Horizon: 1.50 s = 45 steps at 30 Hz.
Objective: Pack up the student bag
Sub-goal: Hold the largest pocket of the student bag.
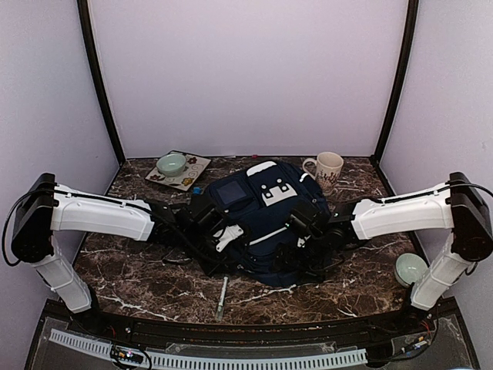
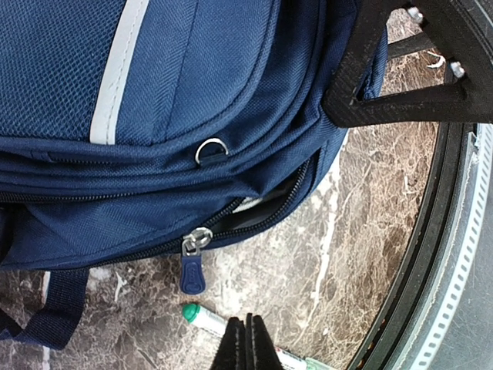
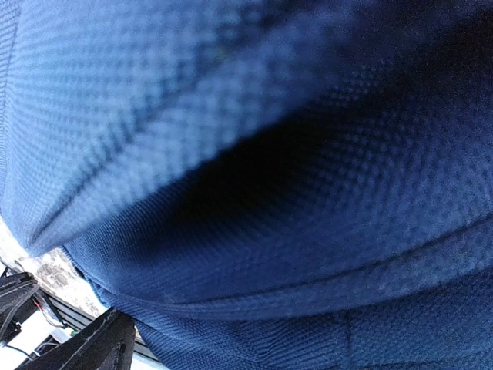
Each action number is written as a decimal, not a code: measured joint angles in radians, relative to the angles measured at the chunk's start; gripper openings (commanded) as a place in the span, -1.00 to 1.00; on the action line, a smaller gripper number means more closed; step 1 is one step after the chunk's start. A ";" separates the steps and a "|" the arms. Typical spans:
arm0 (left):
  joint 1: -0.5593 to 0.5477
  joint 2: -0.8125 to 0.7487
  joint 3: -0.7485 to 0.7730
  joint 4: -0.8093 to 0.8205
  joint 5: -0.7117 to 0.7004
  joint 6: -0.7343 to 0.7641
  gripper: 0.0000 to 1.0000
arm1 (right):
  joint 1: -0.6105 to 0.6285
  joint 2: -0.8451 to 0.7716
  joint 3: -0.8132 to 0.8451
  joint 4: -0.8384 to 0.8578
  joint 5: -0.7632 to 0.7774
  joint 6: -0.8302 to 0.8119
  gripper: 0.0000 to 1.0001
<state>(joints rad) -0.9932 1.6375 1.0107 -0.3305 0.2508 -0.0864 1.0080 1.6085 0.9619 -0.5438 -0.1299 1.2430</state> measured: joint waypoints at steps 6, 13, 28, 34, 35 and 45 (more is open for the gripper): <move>0.000 -0.002 -0.013 0.000 0.001 -0.005 -1.00 | 0.000 0.000 0.000 0.010 -0.008 -0.004 0.90; 0.000 -0.002 -0.019 0.000 0.002 -0.005 -1.00 | 0.000 0.011 -0.001 0.037 -0.027 -0.008 0.88; 0.000 -0.002 -0.030 0.000 0.000 -0.007 -1.00 | 0.005 0.078 0.058 0.027 -0.054 -0.039 0.80; 0.000 -0.002 -0.031 0.000 0.001 -0.014 -1.00 | 0.009 0.115 0.099 0.021 -0.064 -0.060 0.77; 0.000 -0.002 -0.032 0.000 0.000 -0.015 -1.00 | 0.010 0.116 0.100 0.023 -0.066 -0.061 0.77; 0.000 -0.083 -0.045 -0.020 -0.085 -0.023 -0.44 | 0.010 0.115 0.100 0.022 -0.066 -0.064 0.75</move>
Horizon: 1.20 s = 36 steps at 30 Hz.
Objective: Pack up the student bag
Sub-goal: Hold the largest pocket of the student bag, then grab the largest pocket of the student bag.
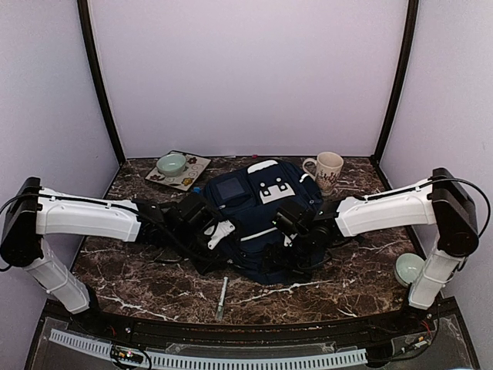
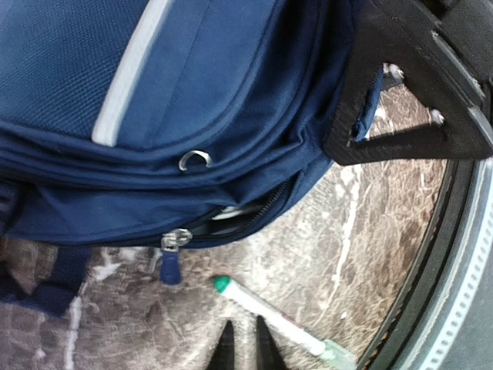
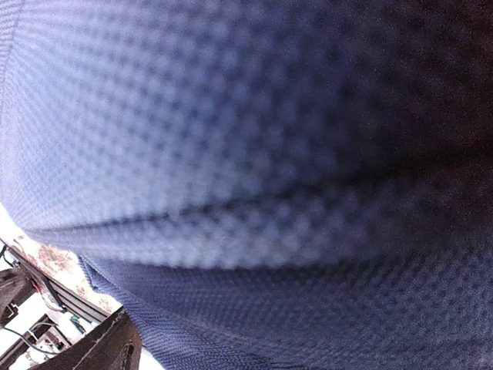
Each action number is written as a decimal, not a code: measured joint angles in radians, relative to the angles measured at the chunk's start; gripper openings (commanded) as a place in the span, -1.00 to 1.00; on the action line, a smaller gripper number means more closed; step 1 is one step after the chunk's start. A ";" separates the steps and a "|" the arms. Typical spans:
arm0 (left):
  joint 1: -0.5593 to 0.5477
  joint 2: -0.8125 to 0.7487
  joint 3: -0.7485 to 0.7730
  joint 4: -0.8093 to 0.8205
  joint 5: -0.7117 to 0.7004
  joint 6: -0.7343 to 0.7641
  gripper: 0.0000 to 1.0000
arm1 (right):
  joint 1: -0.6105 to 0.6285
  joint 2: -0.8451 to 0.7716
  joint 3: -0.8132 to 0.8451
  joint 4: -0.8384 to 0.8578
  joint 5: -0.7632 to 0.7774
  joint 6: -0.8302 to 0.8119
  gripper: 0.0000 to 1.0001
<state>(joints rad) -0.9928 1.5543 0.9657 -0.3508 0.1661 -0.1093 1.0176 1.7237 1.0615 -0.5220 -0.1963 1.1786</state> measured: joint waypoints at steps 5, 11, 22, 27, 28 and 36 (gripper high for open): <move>0.012 -0.041 -0.027 -0.002 -0.044 -0.006 0.33 | 0.001 -0.005 -0.005 0.003 0.002 0.000 0.75; 0.041 -0.047 -0.051 -0.002 -0.054 -0.003 0.45 | 0.002 -0.018 -0.023 0.022 0.006 0.001 0.74; 0.055 0.070 -0.040 0.036 -0.014 0.020 0.29 | 0.002 -0.023 -0.030 0.029 0.010 0.000 0.74; 0.071 0.127 -0.036 0.074 0.006 0.046 0.19 | 0.002 -0.024 -0.030 0.029 0.010 0.000 0.73; 0.077 0.136 -0.036 0.082 0.010 0.051 0.15 | 0.002 -0.024 -0.031 0.029 0.010 0.000 0.73; 0.099 0.198 -0.011 0.152 0.067 0.086 -0.30 | 0.004 -0.028 -0.034 0.028 0.010 -0.003 0.69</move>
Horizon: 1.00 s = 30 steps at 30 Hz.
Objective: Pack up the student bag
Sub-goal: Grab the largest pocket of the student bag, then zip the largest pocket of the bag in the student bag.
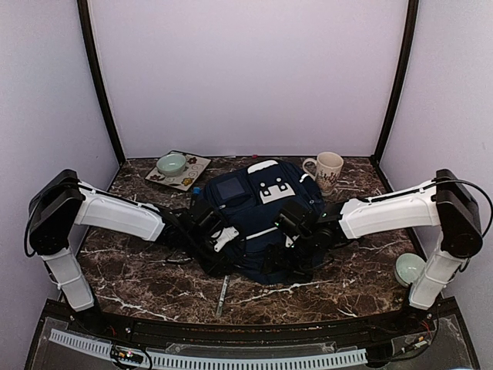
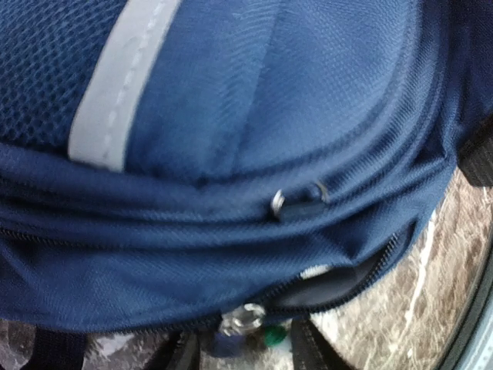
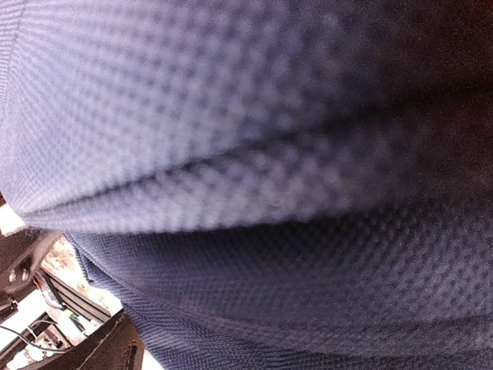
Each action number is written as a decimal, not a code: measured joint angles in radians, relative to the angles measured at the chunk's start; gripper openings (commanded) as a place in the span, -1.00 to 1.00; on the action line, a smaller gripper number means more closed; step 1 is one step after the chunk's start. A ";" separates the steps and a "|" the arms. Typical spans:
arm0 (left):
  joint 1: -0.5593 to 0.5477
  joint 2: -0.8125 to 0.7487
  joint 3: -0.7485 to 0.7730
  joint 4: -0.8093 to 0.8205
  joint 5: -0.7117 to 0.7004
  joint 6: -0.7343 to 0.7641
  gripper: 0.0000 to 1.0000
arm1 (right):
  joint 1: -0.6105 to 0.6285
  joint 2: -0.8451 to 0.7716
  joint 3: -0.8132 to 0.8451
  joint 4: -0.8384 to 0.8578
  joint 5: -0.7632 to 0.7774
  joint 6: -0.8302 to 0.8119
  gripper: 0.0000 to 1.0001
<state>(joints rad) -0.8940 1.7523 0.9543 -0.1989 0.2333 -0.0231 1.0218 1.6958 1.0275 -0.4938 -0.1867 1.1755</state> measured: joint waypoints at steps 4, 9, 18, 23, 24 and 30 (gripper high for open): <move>0.000 0.014 0.001 0.026 0.012 0.001 -0.69 | 0.000 0.000 0.000 -0.002 0.000 -0.004 0.66; 0.000 0.015 0.001 0.041 0.016 0.001 -1.00 | 0.000 0.000 0.000 -0.004 0.000 -0.011 0.66; 0.000 0.012 0.002 0.027 0.035 -0.004 -1.00 | 0.000 0.008 0.010 -0.016 0.000 -0.019 0.64; 0.002 -0.023 0.002 0.008 0.066 -0.024 -1.00 | 0.000 0.026 0.032 -0.038 0.000 -0.024 0.63; 0.004 -0.033 0.002 0.006 0.074 -0.032 -1.00 | 0.000 0.030 0.039 -0.043 0.000 -0.026 0.63; 0.009 -0.048 0.001 -0.009 0.103 -0.056 -1.00 | 0.000 0.056 0.071 -0.069 -0.005 -0.039 0.62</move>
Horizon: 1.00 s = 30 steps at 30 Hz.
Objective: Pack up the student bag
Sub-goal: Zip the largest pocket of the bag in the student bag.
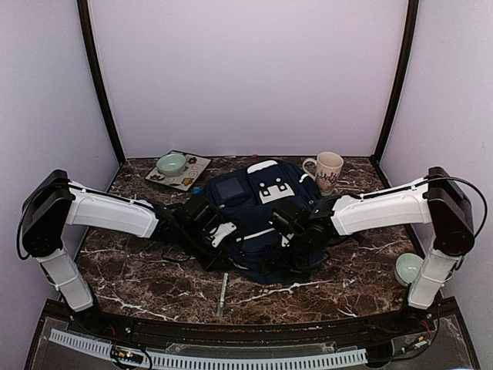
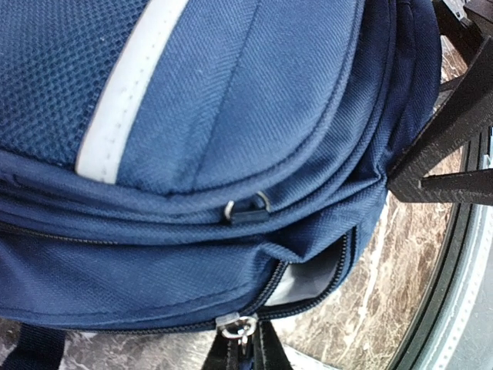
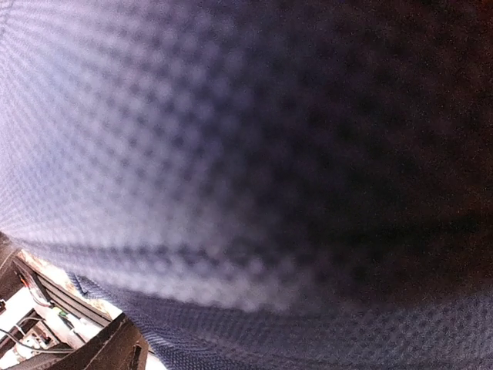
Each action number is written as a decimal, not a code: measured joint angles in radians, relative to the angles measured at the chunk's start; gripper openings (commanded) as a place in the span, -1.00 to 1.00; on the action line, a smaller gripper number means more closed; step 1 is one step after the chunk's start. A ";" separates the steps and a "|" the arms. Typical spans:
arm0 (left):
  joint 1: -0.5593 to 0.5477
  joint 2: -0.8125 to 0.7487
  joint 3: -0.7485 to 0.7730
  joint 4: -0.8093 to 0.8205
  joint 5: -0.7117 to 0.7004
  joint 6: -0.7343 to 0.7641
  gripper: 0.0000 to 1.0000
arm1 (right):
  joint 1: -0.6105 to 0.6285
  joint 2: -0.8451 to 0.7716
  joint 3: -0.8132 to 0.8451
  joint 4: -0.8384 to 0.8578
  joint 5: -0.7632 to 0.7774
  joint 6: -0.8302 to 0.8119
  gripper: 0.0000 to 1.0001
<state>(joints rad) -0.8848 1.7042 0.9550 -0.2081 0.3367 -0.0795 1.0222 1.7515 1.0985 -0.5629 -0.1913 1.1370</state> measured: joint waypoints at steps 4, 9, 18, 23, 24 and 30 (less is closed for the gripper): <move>0.000 -0.002 0.000 -0.009 0.013 -0.010 -1.00 | 0.000 0.006 0.010 -0.011 0.000 -0.005 0.61; -0.003 -0.007 0.000 -0.014 0.035 -0.014 -1.00 | 0.000 0.007 0.016 -0.019 0.001 -0.014 0.61; -0.044 -0.008 0.012 -0.040 0.077 -0.022 -1.00 | 0.004 0.012 0.023 -0.032 0.001 -0.037 0.60; -0.050 -0.008 0.019 -0.054 0.097 -0.034 -1.00 | 0.005 0.013 0.023 -0.037 0.001 -0.047 0.59; -0.050 -0.008 0.024 -0.057 0.103 -0.035 -1.00 | 0.005 0.013 0.023 -0.038 0.001 -0.048 0.59; -0.061 -0.008 0.045 -0.082 0.128 -0.034 -1.00 | 0.006 0.016 0.039 -0.058 0.002 -0.053 0.58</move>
<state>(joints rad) -0.9463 1.6966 1.0000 -0.2905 0.4644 -0.1131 1.0279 1.7676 1.1370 -0.6205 -0.1890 1.0843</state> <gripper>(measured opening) 0.065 0.792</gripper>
